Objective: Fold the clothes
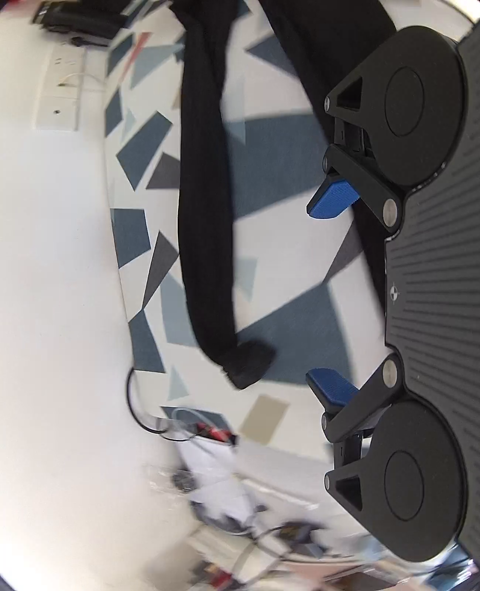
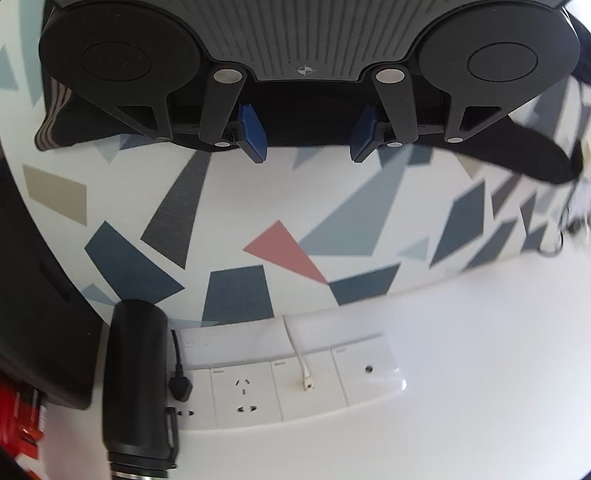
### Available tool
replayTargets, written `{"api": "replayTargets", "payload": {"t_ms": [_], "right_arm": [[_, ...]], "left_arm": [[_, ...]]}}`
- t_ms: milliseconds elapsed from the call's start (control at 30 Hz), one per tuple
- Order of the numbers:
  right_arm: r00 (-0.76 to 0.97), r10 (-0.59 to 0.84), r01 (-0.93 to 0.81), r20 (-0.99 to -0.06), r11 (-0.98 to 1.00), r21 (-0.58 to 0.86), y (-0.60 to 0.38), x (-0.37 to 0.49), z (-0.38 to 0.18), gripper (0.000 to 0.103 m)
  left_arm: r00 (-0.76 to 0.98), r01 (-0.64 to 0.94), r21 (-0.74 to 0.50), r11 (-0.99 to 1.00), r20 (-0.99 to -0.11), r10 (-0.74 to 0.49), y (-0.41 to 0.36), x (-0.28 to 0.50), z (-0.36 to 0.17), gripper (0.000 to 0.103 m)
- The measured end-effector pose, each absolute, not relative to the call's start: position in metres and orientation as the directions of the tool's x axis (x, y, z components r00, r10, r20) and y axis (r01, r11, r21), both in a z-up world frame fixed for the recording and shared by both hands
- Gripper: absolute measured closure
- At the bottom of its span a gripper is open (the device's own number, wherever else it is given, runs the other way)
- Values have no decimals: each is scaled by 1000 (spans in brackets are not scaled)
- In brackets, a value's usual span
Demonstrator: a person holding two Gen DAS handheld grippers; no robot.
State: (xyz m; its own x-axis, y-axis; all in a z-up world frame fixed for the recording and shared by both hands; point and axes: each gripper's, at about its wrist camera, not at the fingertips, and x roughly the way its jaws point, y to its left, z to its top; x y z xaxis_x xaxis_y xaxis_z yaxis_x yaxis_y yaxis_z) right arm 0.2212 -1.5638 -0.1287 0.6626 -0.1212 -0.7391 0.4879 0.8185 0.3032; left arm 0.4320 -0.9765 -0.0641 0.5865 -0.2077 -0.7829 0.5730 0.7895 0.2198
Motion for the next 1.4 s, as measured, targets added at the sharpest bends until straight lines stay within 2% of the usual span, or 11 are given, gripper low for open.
{"api": "replayTargets", "payload": {"t_ms": [67, 167, 433, 467, 533, 567, 833, 967, 1033, 1167, 1400], "right_arm": [[670, -139, 518, -729, 791, 325, -1558, 226, -122, 55], [644, -203, 574, -738, 765, 291, -1537, 233, -116, 55], [567, -310, 671, -763, 712, 209, -1479, 233, -125, 55], [559, -320, 681, -765, 704, 202, -1474, 230, -126, 55], [539, -337, 702, -772, 686, 190, -1465, 226, -128, 55], [528, -346, 712, -775, 677, 183, -1462, 223, -129, 55], [499, -389, 757, -774, 631, 171, -1455, 221, -128, 55], [504, -392, 758, -770, 628, 176, -1450, 233, -130, 54], [500, -383, 749, -777, 641, 166, -1445, 239, -134, 54], [488, -371, 724, -790, 678, 129, -1434, 250, -141, 54], [453, -404, 727, -795, 683, 67, -1433, 240, -147, 52]], "left_arm": [[599, 628, 300, 718, -775, -201, -973, 459, -75, 18], [566, 676, 294, 676, -795, -220, -958, 498, -95, 39], [545, 742, 243, 625, -761, -351, -948, 553, -121, 46], [547, 750, 248, 614, -754, -364, -950, 558, -122, 55], [488, 788, 197, 583, -778, -395, -949, 564, -118, 93], [448, 804, 158, 573, -794, -411, -947, 566, -114, 95], [121, 827, -291, 480, -742, -659, -859, 567, -29, 95], [210, 639, -451, 622, -676, -706, -818, 620, -24, 92], [321, 561, -392, 729, -708, -629, -816, 638, -37, 84], [368, 556, -292, 778, -753, -546, -833, 645, -56, 51], [291, 748, -151, 646, -800, -524, -871, 603, -62, 42]]}}
